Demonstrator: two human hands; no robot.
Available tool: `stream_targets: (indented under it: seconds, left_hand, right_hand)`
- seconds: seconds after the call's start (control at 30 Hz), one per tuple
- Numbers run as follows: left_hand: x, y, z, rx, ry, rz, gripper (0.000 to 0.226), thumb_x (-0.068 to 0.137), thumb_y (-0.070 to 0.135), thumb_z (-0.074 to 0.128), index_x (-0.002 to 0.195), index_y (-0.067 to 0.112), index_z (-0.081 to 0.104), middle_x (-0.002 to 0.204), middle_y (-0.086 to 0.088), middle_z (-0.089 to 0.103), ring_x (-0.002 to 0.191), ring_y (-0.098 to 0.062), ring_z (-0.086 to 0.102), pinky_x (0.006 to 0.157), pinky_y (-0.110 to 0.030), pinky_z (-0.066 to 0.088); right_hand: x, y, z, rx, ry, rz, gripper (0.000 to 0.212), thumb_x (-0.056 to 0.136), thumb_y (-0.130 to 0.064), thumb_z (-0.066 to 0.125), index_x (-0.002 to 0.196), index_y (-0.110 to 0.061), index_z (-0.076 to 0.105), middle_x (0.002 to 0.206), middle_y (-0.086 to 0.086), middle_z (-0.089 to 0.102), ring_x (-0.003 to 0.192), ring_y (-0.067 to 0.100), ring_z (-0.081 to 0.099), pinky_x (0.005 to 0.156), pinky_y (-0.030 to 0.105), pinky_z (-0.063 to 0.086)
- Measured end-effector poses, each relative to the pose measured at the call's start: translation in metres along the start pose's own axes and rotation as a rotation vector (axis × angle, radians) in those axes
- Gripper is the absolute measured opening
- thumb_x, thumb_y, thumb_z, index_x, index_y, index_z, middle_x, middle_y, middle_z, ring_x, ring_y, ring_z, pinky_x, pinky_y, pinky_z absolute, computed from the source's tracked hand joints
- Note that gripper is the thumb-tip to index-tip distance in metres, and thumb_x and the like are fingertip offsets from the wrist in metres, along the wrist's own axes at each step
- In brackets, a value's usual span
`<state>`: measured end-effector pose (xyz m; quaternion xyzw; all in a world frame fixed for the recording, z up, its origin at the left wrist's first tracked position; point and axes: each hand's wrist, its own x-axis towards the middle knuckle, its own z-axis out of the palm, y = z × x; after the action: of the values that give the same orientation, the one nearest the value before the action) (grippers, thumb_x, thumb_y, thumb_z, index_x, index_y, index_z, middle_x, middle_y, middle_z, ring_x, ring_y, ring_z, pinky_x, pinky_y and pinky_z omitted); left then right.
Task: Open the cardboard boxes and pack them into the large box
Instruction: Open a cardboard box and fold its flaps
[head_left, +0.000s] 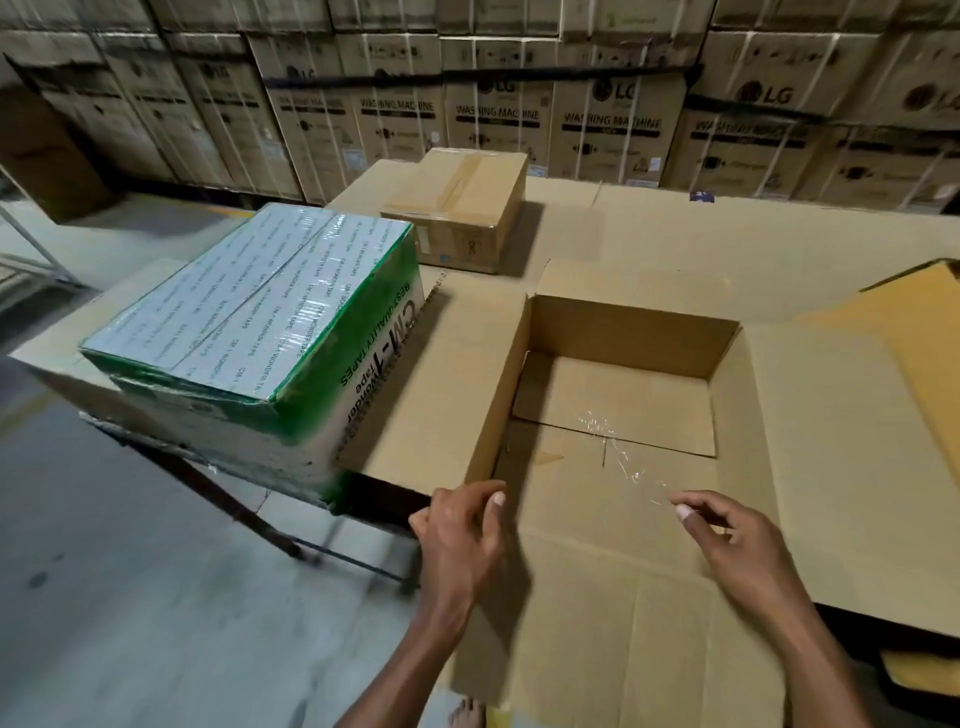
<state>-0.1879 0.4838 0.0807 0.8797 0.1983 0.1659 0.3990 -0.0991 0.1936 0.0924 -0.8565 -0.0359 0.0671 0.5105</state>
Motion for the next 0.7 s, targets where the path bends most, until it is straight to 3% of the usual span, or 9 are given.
stream_targets:
  seconds: [0.07, 0.17, 0.23, 0.33, 0.47, 0.57, 0.63, 0.7]
  left_hand:
    - [-0.017, -0.014, -0.004, 0.041, 0.098, -0.089, 0.02, 0.096, 0.04, 0.058, 0.112, 0.042, 0.071, 0.116, 0.025, 0.066, 0.118, -0.015, 0.05, 0.103, -0.052, 0.037]
    - [-0.023, -0.025, -0.005, 0.083, 0.063, -0.205, 0.033, 0.097, 0.051, 0.05, 0.127, 0.048, 0.062, 0.147, 0.027, 0.048, 0.149, -0.024, 0.029, 0.115, -0.059, 0.018]
    - [-0.02, -0.025, -0.009, -0.081, 0.022, -0.196, 0.04, 0.098, 0.049, 0.051, 0.138, 0.052, 0.05, 0.156, 0.02, 0.039, 0.148, -0.019, 0.033, 0.119, -0.052, 0.024]
    - [-0.012, -0.02, -0.018, -0.304, 0.006, -0.16, 0.052, 0.1, 0.03, 0.059, 0.143, 0.053, 0.039, 0.151, 0.02, 0.04, 0.139, -0.004, 0.04, 0.114, -0.035, 0.034]
    - [0.001, -0.014, -0.02, -0.382, 0.016, -0.127, 0.049, 0.102, 0.02, 0.057, 0.145, 0.04, 0.047, 0.143, 0.023, 0.044, 0.129, 0.001, 0.045, 0.105, -0.035, 0.042]
    - [0.004, -0.012, -0.013, -0.367, -0.006, -0.084, 0.045, 0.102, 0.021, 0.056, 0.144, 0.035, 0.051, 0.142, 0.021, 0.046, 0.13, -0.004, 0.045, 0.101, -0.037, 0.043]
    - [0.004, -0.013, -0.007, -0.366, -0.027, -0.072, 0.043, 0.102, 0.022, 0.056, 0.143, 0.033, 0.053, 0.143, 0.017, 0.048, 0.13, -0.008, 0.046, 0.098, -0.038, 0.045]
    - [0.004, -0.013, -0.004, -0.36, -0.036, -0.068, 0.043, 0.102, 0.022, 0.056, 0.143, 0.032, 0.054, 0.147, 0.011, 0.049, 0.129, -0.01, 0.047, 0.095, -0.036, 0.045]
  right_hand:
    - [-0.004, 0.003, -0.005, -0.001, -0.01, 0.004, 0.021, 0.096, -0.02, 0.068, 0.1, -0.039, 0.076, 0.103, -0.03, 0.071, 0.1, -0.01, 0.062, 0.08, 0.024, 0.046]
    - [-0.009, 0.004, -0.012, 0.011, 0.001, 0.012, 0.02, 0.096, -0.02, 0.068, 0.1, -0.038, 0.075, 0.101, -0.034, 0.07, 0.098, -0.014, 0.061, 0.082, 0.024, 0.046]
    - [-0.011, 0.006, -0.016, 0.02, 0.018, 0.014, 0.021, 0.096, -0.019, 0.068, 0.101, -0.038, 0.075, 0.102, -0.034, 0.069, 0.098, -0.014, 0.061, 0.085, 0.028, 0.047]
    - [-0.016, 0.003, -0.02, 0.048, 0.044, 0.018, 0.022, 0.096, -0.019, 0.068, 0.104, -0.038, 0.075, 0.103, -0.033, 0.07, 0.098, -0.012, 0.062, 0.087, 0.027, 0.048]
    - [-0.034, 0.0, -0.039, 0.041, 0.163, 0.018, 0.02, 0.097, -0.019, 0.067, 0.108, -0.034, 0.074, 0.104, -0.025, 0.072, 0.093, -0.009, 0.063, 0.079, 0.016, 0.046]
    - [-0.054, 0.006, -0.058, 0.035, 0.406, 0.065, 0.021, 0.097, -0.014, 0.065, 0.105, -0.031, 0.073, 0.101, -0.023, 0.07, 0.089, -0.007, 0.064, 0.075, 0.016, 0.049]
    - [-0.071, 0.017, -0.065, 0.042, 0.546, 0.116, 0.024, 0.096, -0.012, 0.065, 0.103, -0.034, 0.071, 0.103, -0.018, 0.071, 0.096, 0.001, 0.066, 0.076, 0.02, 0.049]
    - [-0.085, 0.031, -0.066, 0.055, 0.554, 0.144, 0.027, 0.096, -0.013, 0.066, 0.107, -0.037, 0.071, 0.116, -0.014, 0.07, 0.111, 0.01, 0.064, 0.083, 0.023, 0.048]
